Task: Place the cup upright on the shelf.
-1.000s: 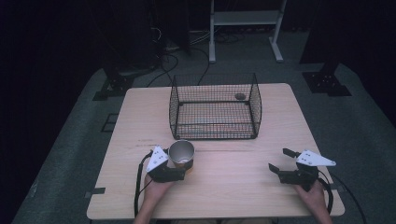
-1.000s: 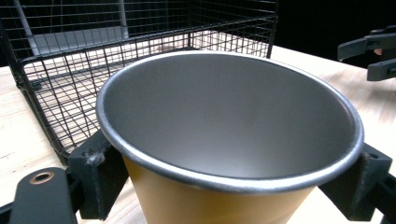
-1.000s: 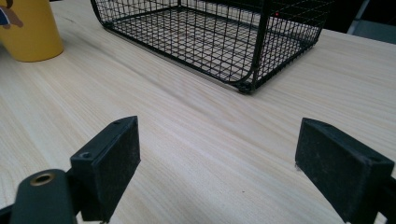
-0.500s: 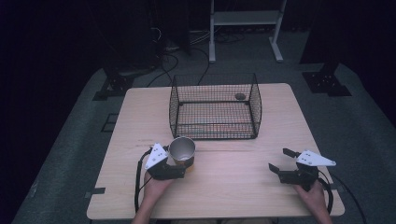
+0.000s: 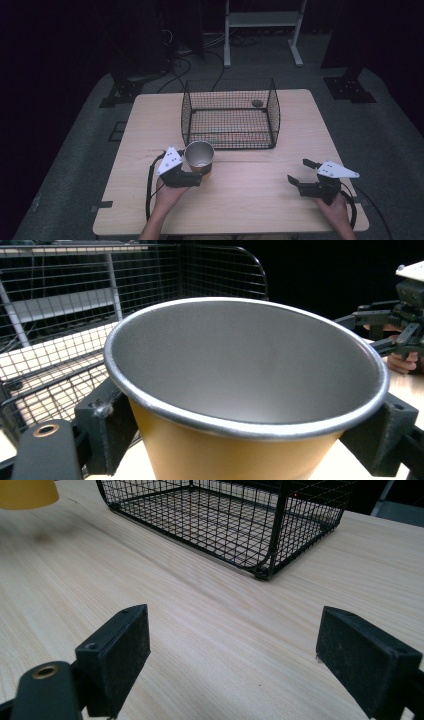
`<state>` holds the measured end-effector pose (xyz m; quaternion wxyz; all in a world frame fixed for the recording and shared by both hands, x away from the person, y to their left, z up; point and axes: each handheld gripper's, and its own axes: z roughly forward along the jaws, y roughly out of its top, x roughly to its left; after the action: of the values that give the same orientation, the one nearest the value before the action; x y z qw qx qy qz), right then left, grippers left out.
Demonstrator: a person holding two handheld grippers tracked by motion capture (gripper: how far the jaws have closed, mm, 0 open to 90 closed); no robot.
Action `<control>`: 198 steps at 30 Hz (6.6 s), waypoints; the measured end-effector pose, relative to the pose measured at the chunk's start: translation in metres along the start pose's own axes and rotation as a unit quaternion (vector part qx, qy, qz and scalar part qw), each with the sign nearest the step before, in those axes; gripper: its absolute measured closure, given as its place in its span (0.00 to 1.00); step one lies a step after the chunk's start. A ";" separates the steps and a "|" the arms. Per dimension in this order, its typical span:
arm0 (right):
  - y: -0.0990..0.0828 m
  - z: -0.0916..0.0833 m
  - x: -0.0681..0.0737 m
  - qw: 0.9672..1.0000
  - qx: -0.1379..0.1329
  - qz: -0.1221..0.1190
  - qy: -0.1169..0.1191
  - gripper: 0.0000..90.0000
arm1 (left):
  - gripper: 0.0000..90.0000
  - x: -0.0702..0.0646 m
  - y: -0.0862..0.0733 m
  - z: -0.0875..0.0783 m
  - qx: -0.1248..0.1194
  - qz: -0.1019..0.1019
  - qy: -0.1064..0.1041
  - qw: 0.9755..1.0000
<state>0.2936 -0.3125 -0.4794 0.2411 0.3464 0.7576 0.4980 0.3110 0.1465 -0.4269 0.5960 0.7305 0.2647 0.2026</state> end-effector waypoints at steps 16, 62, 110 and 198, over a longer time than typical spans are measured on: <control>0.000 0.000 0.000 1.000 0.000 0.000 -0.001 0.14 | 0.15 0.000 0.024 0.006 -0.011 0.010 -0.023 1.000; 0.000 0.000 0.000 1.000 0.001 0.002 0.001 0.14 | 0.15 0.013 0.080 0.045 -0.005 0.034 -0.050 0.998; 0.000 -0.001 -0.003 1.000 -0.006 0.013 0.002 0.14 | 0.15 0.047 0.126 0.100 0.027 0.034 -0.056 0.997; -0.001 -0.002 -0.006 0.999 -0.018 0.025 0.010 0.14 | 0.15 0.105 0.086 0.224 0.151 0.009 -0.124 0.981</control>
<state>0.2954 -0.3188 -0.4793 0.2273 0.3555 0.7418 0.5212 0.5421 0.0291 -0.3910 0.5048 0.8342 0.2096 0.0734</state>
